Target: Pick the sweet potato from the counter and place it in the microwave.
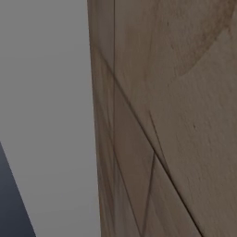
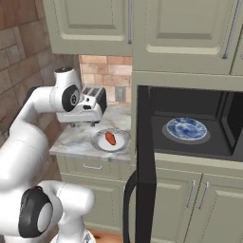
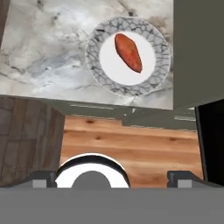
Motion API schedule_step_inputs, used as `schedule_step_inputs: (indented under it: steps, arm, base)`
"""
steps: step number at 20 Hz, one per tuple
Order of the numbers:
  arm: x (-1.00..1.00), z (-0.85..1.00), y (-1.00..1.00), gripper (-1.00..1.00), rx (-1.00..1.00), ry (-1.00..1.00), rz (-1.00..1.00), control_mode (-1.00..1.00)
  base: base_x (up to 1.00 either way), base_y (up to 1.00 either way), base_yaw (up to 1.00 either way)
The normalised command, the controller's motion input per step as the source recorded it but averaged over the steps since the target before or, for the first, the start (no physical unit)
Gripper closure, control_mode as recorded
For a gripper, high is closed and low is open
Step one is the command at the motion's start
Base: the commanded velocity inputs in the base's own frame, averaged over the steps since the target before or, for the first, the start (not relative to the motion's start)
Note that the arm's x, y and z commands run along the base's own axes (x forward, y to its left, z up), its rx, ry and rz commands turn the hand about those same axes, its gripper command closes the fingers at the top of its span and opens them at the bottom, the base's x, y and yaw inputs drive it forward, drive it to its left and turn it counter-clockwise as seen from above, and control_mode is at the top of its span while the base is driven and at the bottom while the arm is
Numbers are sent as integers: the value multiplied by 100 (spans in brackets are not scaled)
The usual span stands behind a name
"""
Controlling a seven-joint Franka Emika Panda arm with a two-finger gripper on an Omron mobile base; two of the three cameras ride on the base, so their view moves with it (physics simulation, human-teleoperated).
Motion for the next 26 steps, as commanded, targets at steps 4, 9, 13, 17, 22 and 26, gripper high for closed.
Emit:
schedule_step_inputs:
  steps: [4, 9, 13, 17, 22, 26]
  arm:
    - [26, -76, 0, -100, -14, 16, 10, -100]
    - [21, -55, -8, -100, -2, 4, 13, -100]
    - [41, -39, -12, -100, 0, 0, 14, -100]
    - [52, -13, -12, -100, 0, 0, 15, -100]
    - [52, -7, -8, -100, 0, 0, 13, -100]
    - [29, -7, -12, -100, 0, 13, 9, -100]
  base:
    - [0, 0, 0]
    - [0, 0, 0]
    - [0, 0, 0]
    - [0, 0, 0]
    - [0, 0, 0]
    - [0, 0, 0]
